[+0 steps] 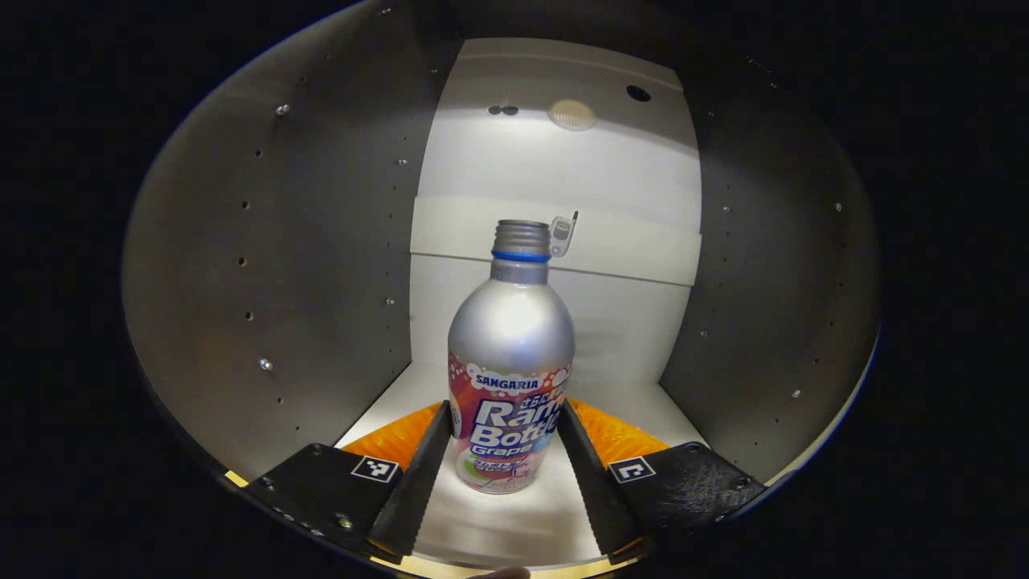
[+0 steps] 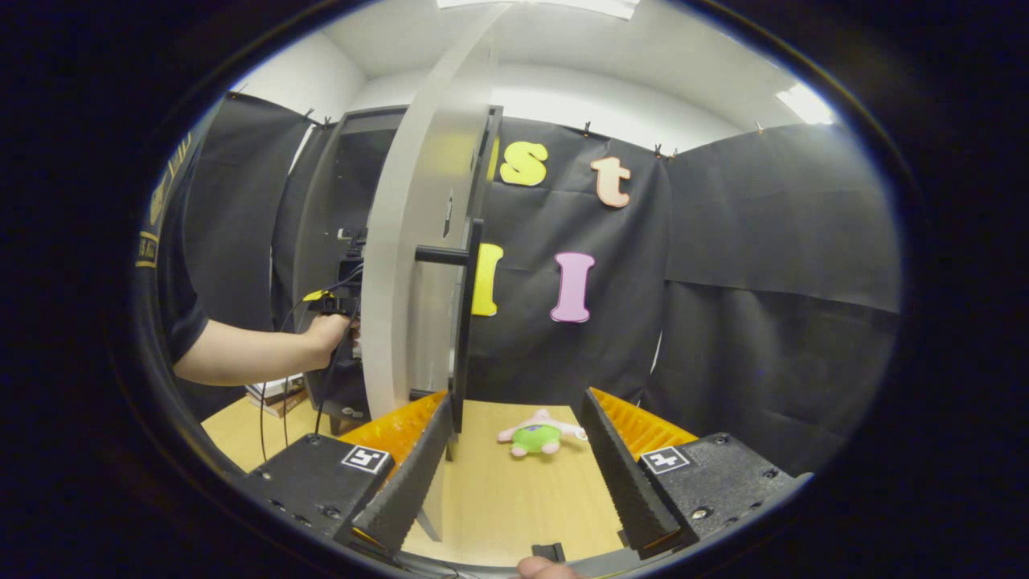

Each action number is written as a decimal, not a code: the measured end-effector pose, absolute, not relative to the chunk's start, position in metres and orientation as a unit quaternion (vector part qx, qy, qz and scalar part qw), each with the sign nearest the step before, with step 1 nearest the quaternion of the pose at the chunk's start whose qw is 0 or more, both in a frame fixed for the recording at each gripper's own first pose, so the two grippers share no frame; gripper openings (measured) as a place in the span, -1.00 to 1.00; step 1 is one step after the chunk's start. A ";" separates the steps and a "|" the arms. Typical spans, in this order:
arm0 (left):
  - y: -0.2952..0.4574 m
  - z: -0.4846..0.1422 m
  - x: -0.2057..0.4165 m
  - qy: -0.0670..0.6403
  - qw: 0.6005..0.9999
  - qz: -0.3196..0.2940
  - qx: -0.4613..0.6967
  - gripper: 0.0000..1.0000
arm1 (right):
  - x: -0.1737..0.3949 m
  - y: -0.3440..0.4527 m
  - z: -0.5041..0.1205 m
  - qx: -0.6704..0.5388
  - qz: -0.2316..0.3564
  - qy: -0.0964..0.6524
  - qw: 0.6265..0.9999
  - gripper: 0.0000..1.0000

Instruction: Open the cabinet door with the right hand, grasp the bottle in the cabinet with the left hand and place it on the coaster, then close the cabinet door with the right hand.

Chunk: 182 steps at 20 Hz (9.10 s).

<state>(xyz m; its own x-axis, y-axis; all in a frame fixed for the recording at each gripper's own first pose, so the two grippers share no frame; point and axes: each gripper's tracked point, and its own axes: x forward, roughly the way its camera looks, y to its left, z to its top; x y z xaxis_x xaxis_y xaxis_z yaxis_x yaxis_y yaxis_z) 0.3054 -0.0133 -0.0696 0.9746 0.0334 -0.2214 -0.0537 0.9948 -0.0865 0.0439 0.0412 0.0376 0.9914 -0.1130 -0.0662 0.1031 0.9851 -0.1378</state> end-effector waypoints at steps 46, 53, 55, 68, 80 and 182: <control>0.170 -0.394 -0.053 0.128 0.977 0.171 -0.017 0.59 | 0.015 0.118 -0.155 -0.095 0.049 0.151 0.983 1.00; 0.172 -0.401 -0.056 0.136 0.974 0.172 -0.051 0.90 | 0.023 0.124 -0.174 -0.081 0.067 0.171 0.980 1.00; 0.173 -0.398 -0.053 0.123 0.977 0.171 -0.033 0.89 | 0.027 0.128 -0.173 -0.076 0.071 0.166 0.981 1.00; 0.175 -0.361 -0.061 0.113 0.980 0.164 0.023 0.87 | 0.022 0.133 -0.177 -0.056 0.083 0.176 0.979 1.00; 0.106 -0.164 -0.088 0.015 0.992 0.066 0.111 0.92 | 0.011 0.102 -0.092 -0.034 0.073 0.086 0.993 1.00; 0.252 -0.043 -0.085 0.120 0.971 0.203 -0.029 0.91 | 0.193 0.348 0.056 0.051 0.354 -0.010 0.934 0.96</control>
<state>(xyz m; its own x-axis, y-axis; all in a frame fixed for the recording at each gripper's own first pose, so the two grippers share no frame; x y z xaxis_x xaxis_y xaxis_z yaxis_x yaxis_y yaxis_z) -0.0854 0.2522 -0.0435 0.8892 0.3868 -0.2445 -0.4005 0.9162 -0.0073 0.1931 0.3478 0.0557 0.7490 0.6602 0.0554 -0.6623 0.7440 0.0884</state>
